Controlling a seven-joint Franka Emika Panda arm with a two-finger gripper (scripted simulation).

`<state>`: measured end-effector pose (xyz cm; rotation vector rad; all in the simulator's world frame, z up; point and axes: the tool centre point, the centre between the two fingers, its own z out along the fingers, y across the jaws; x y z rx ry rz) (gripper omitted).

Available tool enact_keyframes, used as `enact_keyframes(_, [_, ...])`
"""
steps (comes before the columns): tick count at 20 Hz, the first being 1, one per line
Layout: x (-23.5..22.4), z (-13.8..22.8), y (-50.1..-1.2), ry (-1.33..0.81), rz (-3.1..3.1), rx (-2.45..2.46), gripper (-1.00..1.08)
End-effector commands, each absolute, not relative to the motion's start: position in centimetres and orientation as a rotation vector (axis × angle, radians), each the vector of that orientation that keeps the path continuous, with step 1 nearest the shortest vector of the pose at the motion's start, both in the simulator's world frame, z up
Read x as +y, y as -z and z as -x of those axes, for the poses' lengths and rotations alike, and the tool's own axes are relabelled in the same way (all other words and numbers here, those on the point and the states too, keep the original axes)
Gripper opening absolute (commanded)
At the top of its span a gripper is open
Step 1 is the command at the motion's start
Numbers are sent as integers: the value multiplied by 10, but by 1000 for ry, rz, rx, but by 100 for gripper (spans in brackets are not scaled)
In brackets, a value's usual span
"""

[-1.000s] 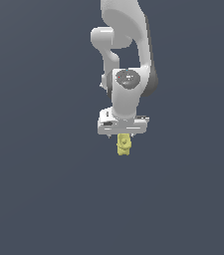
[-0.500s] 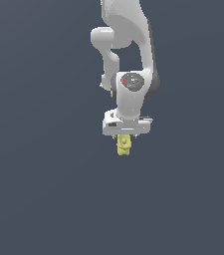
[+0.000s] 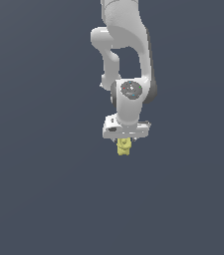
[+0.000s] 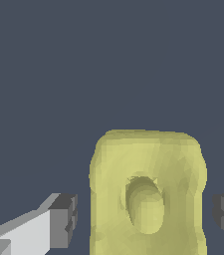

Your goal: Pick up the object and move it to a goal position.

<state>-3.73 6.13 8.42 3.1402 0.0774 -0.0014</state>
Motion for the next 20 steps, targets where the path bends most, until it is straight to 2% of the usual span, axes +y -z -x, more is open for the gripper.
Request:
enact_keyframes(1, [62,38,-73,1,-3140,77,100])
enact_keyframes(7, [62,37,-63,0,-3141,77,100])
enact_keyframes(8, [62,37,-63,0,-3141,77,-100])
enact_keyframes(20, [62,36,-64,-2,-3141,76,-100])
